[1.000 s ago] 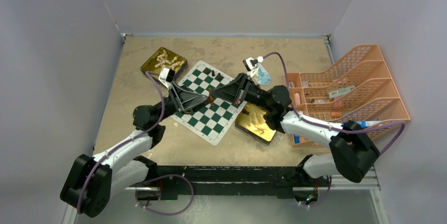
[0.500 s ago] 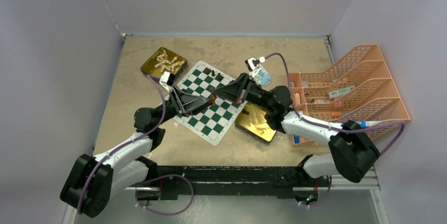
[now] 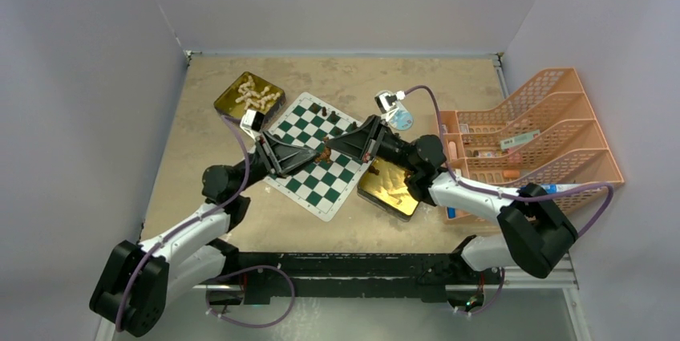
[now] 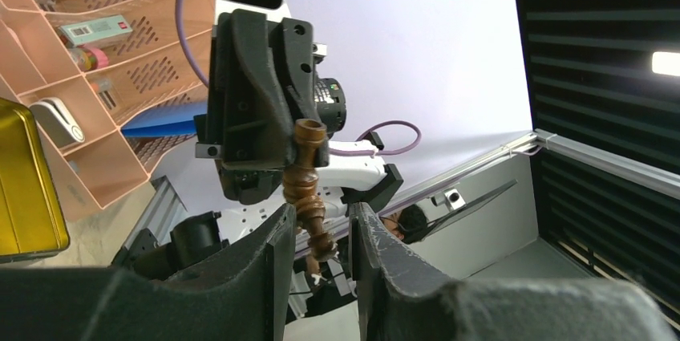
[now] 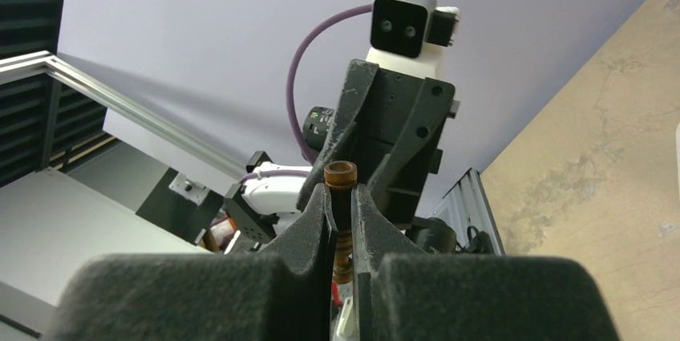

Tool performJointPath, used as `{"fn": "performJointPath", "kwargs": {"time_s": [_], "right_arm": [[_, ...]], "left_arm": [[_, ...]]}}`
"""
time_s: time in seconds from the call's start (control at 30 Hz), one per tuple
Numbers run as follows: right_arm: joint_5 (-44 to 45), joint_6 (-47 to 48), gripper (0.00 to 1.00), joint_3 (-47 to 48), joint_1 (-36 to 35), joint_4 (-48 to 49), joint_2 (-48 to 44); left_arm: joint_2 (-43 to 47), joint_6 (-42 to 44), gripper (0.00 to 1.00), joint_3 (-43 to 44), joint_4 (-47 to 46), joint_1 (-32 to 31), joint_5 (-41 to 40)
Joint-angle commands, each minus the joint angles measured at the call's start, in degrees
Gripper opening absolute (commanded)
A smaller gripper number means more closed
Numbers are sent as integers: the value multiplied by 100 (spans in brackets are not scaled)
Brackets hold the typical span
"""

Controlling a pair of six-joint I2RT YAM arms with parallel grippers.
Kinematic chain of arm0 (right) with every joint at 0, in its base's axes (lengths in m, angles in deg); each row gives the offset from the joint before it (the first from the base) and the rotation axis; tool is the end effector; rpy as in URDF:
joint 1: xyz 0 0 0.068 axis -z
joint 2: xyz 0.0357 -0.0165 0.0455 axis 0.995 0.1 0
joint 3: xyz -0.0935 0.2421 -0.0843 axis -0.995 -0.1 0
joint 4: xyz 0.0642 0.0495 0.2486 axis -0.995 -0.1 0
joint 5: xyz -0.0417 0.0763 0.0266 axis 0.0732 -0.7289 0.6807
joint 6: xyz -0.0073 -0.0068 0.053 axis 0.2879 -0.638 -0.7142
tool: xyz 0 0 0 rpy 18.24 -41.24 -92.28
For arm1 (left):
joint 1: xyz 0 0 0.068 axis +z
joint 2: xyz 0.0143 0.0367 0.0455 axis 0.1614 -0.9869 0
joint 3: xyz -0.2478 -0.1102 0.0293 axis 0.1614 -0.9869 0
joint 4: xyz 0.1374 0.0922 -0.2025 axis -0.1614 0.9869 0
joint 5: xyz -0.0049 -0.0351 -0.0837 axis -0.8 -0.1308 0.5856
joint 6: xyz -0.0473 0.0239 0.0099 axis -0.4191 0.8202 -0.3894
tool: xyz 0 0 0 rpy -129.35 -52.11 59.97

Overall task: Set up the chess pieces on the board
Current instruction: Pick up the chess piece from the storage box.

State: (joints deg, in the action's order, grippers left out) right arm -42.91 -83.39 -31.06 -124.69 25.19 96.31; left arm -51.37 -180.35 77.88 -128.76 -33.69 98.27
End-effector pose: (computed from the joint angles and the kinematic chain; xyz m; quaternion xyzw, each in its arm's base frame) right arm 0.1996 0.1934 0.3082 -0.0630 0.5243 0.7846 0.3249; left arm 0.1674 -0.0993 0.2730 -0.0710 0.5466 -0.7964 0.2489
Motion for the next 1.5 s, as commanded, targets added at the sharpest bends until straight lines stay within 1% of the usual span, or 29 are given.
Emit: {"fn": "performJointPath", "kwargs": {"time_s": [0.0, 0.23, 0.33, 0.5, 0.6, 0.67, 0.87, 1.0, 1.13, 1.23, 1.47], "right_arm": [[-83, -83, 0, -80, 10, 527, -47], [-93, -130, 0, -154, 17, 650, -28], [-56, -160, 0, -184, 12, 699, -7], [-188, -249, 0, -169, 17, 768, 16], [-118, -230, 0, -129, 12, 775, 19], [-233, -235, 0, -42, 17, 787, 96], [-140, -453, 0, -37, 8, 1131, 260], [-140, -528, 0, -62, 7, 1199, 278], [-71, -492, 0, -38, 3, 1106, 247], [-56, -487, 0, -30, 8, 1073, 247], [-5, -468, 0, -68, 6, 1059, 239]], "left_arm": [[394, 224, 29, -25, 223, 9, -208], [554, 386, 27, 86, 686, 13, -109], [604, 546, 29, 96, 994, 6, -100], [660, 609, 31, -127, 993, 7, -242], [585, 663, 36, -179, 977, 8, -233], [488, 626, 41, -179, 933, 6, -133], [351, 503, 53, -339, 711, 6, -59], [319, 409, 56, -356, 694, 6, -58], [165, 405, 57, -170, 599, -7, 154], [57, 304, 56, -150, 340, -115, 139], [-10, 241, 50, -163, 27, -277, 24]]}}
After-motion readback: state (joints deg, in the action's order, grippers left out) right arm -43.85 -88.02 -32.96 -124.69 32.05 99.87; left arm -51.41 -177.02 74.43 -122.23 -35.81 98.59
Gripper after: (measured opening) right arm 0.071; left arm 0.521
